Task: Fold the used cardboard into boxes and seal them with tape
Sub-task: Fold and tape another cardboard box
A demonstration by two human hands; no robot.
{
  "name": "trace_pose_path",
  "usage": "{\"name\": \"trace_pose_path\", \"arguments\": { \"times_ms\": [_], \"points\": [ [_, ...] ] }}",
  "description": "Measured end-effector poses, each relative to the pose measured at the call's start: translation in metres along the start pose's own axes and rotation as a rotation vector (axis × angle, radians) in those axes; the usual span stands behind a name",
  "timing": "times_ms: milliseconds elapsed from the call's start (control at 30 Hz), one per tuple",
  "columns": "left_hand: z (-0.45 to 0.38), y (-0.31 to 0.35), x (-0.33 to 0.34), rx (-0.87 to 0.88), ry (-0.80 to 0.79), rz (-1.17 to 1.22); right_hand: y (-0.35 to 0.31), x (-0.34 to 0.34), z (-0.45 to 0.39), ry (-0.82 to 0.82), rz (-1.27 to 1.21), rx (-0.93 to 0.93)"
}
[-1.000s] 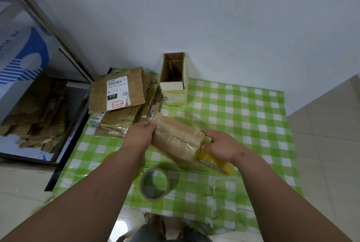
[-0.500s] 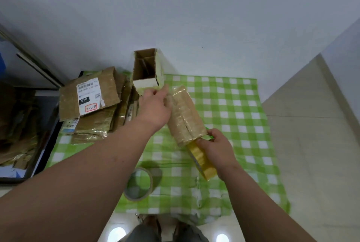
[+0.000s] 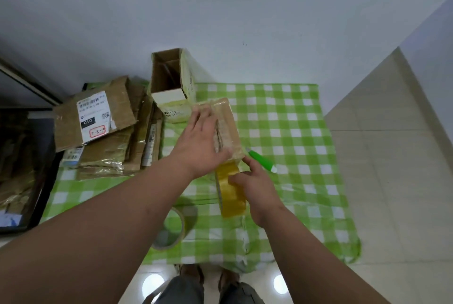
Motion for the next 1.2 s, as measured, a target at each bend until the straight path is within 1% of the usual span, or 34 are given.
{"name": "trace_pose_path", "arguments": {
  "times_ms": [67, 133, 300, 433, 567, 667, 800, 933, 1033, 1133, 1200],
  "points": [
    [-0.003, -0.003, 0.0, -0.001, -0.048, 0.061, 0.002, 0.001, 0.002, -0.058, -0.034, -0.002],
    [-0.008, -0.004, -0.002, 0.0, -0.08, 0.027, 0.007, 0.001, 0.002, -0.092, -0.099, 0.012],
    [-0.016, -0.008, -0.009, -0.017, -0.01, -0.074, 0.014, 0.002, 0.007, -0.199, -0.15, 0.052],
    [-0.018, -0.011, -0.002, -0.01, -0.05, -0.151, 0.021, -0.003, 0.011, -0.227, -0.134, 0.025],
    [-0.018, -0.013, -0.003, -0.012, -0.076, -0.179, 0.023, 0.001, 0.011, -0.261, -0.117, -0.01],
    [-0.02, -0.013, -0.006, -0.007, -0.077, -0.186, 0.026, 0.0, 0.01, -0.243, -0.058, -0.01],
    [-0.023, -0.01, -0.012, -0.007, -0.028, -0.18, 0.037, -0.004, 0.007, -0.21, 0.031, 0.014],
    [-0.023, -0.008, -0.009, 0.009, -0.109, -0.233, 0.044, -0.007, 0.007, -0.158, 0.182, 0.016],
    [-0.023, -0.009, -0.01, 0.01, -0.152, -0.243, 0.044, -0.009, 0.011, -0.136, 0.215, -0.005],
    [-0.02, -0.013, -0.003, 0.006, -0.231, -0.2, 0.04, -0.008, 0.012, -0.17, 0.253, -0.016],
    [-0.017, -0.016, 0.002, 0.016, -0.27, -0.183, 0.04, -0.007, 0.009, -0.195, 0.254, 0.021]
  ]
}}
Point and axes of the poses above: each hand's wrist, its own z-axis away from the middle knuckle, its own x-axis out of the palm, y = z × x, the point moved 7 cm from there along -z, towards the middle knuckle, and after that the axes turned 2 degrees about -x, right-handed, at the moved point
